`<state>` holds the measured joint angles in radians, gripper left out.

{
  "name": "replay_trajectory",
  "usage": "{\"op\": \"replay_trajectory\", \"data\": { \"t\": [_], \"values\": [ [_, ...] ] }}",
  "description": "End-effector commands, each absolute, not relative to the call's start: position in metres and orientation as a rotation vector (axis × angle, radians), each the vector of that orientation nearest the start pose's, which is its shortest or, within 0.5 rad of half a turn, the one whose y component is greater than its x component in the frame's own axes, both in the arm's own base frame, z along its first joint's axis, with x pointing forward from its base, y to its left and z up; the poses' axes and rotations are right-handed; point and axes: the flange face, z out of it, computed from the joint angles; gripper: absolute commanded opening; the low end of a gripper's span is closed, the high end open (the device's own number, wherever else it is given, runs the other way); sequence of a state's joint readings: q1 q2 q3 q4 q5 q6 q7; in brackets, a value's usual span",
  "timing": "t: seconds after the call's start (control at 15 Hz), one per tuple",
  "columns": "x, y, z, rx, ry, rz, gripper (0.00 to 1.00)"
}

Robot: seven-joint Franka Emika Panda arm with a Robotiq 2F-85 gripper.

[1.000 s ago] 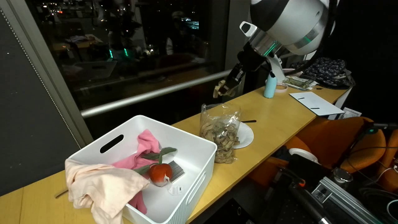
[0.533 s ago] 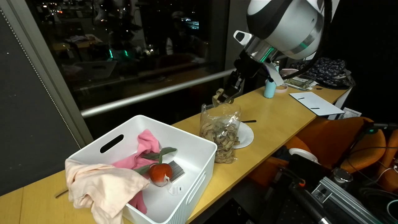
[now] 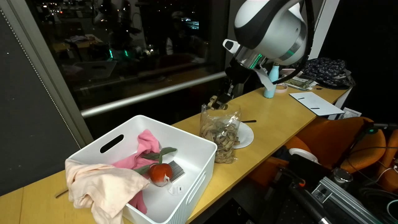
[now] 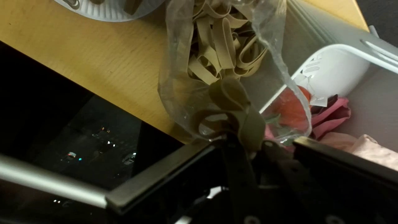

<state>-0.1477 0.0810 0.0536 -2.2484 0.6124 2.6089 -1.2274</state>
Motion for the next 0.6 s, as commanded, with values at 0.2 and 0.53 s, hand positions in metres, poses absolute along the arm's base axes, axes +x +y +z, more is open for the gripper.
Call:
{"op": "replay_trajectory", "data": {
  "t": [0.2, 0.53],
  "values": [
    [0.566, -0.067, 0.334, -2.799, -0.913, -0.554, 0.02],
    [0.567, -0.063, 0.329, -2.804, -0.899, -0.533, 0.47]
  ]
}}
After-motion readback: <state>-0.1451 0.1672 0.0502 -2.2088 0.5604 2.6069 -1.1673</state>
